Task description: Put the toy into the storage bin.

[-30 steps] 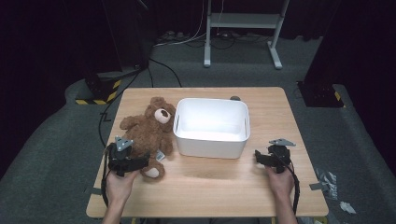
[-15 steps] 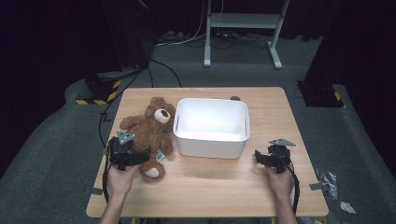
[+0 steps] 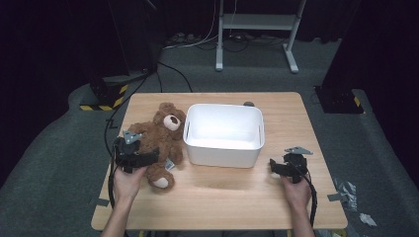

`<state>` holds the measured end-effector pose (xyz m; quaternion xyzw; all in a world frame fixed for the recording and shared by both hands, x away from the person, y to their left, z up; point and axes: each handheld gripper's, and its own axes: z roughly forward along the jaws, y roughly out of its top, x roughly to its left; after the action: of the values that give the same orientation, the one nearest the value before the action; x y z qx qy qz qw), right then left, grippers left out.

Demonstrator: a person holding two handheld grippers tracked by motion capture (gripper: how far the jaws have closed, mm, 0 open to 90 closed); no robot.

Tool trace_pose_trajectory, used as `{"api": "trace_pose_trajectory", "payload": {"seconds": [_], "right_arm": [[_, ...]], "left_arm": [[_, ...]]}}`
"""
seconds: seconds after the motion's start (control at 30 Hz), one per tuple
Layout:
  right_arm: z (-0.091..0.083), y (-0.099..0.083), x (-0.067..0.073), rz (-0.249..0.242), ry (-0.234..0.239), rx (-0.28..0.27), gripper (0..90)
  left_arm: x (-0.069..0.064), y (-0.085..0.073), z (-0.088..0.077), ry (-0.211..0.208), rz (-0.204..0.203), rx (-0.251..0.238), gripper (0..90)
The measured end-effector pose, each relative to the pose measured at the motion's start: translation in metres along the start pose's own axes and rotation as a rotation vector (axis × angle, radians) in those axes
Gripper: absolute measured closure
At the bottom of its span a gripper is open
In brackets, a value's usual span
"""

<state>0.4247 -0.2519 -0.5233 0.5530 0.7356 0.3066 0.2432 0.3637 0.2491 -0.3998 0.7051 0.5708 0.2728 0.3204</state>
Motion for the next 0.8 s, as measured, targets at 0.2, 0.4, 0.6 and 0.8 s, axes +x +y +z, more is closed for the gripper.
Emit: {"api": "trace_pose_trajectory", "payload": {"seconds": [0.2, 0.4, 0.6, 0.8], "right_arm": [[0.000, 0.000, 0.000, 0.000, 0.000, 0.000, 17.6], [0.000, 0.000, 0.000, 0.001, 0.000, 0.000, 17.6], [0.000, 0.000, 0.000, 0.001, 0.000, 0.000, 17.6], [0.000, 0.000, 0.000, 0.001, 0.000, 0.000, 17.6]], "left_arm": [[0.001, 0.007, 0.003, -0.005, -0.008, 0.004, 14.9], [0.001, 0.016, 0.006, -0.005, -0.008, 0.014, 14.9], [-0.001, 0.023, 0.011, 0.017, 0.016, 0.026, 14.7], [-0.003, 0.028, 0.017, 0.014, 0.034, 0.039, 14.5]]}}
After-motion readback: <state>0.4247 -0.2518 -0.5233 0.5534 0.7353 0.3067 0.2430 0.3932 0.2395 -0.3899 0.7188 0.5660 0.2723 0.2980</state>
